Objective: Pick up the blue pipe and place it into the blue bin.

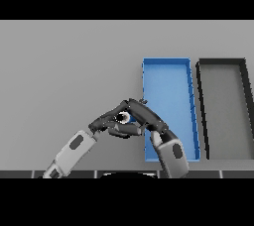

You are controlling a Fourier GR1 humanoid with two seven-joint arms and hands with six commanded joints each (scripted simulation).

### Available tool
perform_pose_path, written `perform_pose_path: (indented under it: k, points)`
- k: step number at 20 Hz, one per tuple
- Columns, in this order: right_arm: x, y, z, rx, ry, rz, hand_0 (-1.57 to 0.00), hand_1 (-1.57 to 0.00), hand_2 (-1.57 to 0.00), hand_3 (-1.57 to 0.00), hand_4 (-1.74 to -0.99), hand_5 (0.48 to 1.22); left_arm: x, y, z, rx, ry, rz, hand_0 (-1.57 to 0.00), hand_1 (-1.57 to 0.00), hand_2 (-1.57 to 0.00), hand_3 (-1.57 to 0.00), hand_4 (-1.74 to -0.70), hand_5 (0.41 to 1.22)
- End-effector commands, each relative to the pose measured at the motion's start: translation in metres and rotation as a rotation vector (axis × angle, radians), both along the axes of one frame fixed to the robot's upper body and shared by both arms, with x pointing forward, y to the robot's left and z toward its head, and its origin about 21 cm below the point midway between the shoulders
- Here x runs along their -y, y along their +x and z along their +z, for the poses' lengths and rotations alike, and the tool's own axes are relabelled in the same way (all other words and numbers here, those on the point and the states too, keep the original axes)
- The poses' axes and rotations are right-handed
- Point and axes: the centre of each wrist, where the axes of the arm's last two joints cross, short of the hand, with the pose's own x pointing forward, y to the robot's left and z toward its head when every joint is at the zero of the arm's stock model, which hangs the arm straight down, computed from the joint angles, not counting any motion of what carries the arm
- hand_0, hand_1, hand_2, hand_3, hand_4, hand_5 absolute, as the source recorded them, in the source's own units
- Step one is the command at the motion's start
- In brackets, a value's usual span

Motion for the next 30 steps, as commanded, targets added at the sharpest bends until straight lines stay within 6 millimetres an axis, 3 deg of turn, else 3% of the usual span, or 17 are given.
perform_pose_path:
  k: [1,7,11,13,18,22,25,27,30]
  points:
    - [-0.002,-0.002,0.002,-0.004,0.016,0.005,-1.57,-1.57,-1.57,-1.57,-1.488,1.220,-0.002,0.001,-0.001,-0.036,0.026,0.026,-0.03,-0.03,-0.03,-0.01,-0.85,0.623]
    - [0.001,-0.002,0.013,-0.148,0.176,0.067,-1.57,-1.57,-1.57,-1.57,-1.492,1.221,0.001,-0.001,0.002,-0.069,0.060,0.052,-0.01,-0.01,-0.01,0.00,-0.88,0.555]
    - [0.004,0.012,0.028,-0.205,0.246,0.068,-1.57,-1.57,-1.57,-1.57,-1.493,1.221,-0.004,-0.001,-0.001,-0.084,0.074,0.055,0.00,0.00,0.00,0.00,-0.87,0.523]
    - [0.007,0.015,0.044,-0.196,0.259,0.051,-1.57,-1.57,-1.57,-1.57,-1.492,1.221,0.000,-0.006,-0.001,-0.082,0.065,0.050,0.00,0.00,0.00,0.00,-0.87,0.509]
    - [0.032,0.026,0.120,0.000,0.295,0.023,-1.57,-1.57,-1.57,-1.57,-1.496,1.221,-0.006,-0.004,0.001,-0.072,0.072,0.041,0.00,0.00,0.00,0.00,-0.87,0.485]
    - [0.062,0.047,0.146,0.040,0.332,-0.185,-1.57,-1.57,-1.57,-1.57,-1.498,1.221,-0.005,-0.007,0.002,-0.079,0.078,0.044,0.00,0.00,0.00,0.00,-0.86,0.484]
    - [0.096,0.063,0.138,0.003,0.314,-0.353,-1.57,-1.57,-1.57,-1.57,-1.498,1.221,-0.010,-0.009,0.003,-0.065,0.083,0.057,0.00,0.00,0.00,0.00,-0.84,0.477]
    - [0.120,0.074,0.122,-0.065,0.304,-0.457,-1.57,-1.57,-1.57,-1.57,-1.499,1.221,-0.011,-0.007,0.002,-0.063,0.096,0.081,0.00,0.00,0.00,0.00,-0.83,0.470]
    - [0.153,0.074,0.086,-0.186,0.313,-0.594,-1.57,-1.57,-1.57,-1.57,-1.499,1.221,-0.015,-0.008,0.004,-0.057,0.098,0.085,0.00,0.00,0.00,0.00,-0.83,0.463]
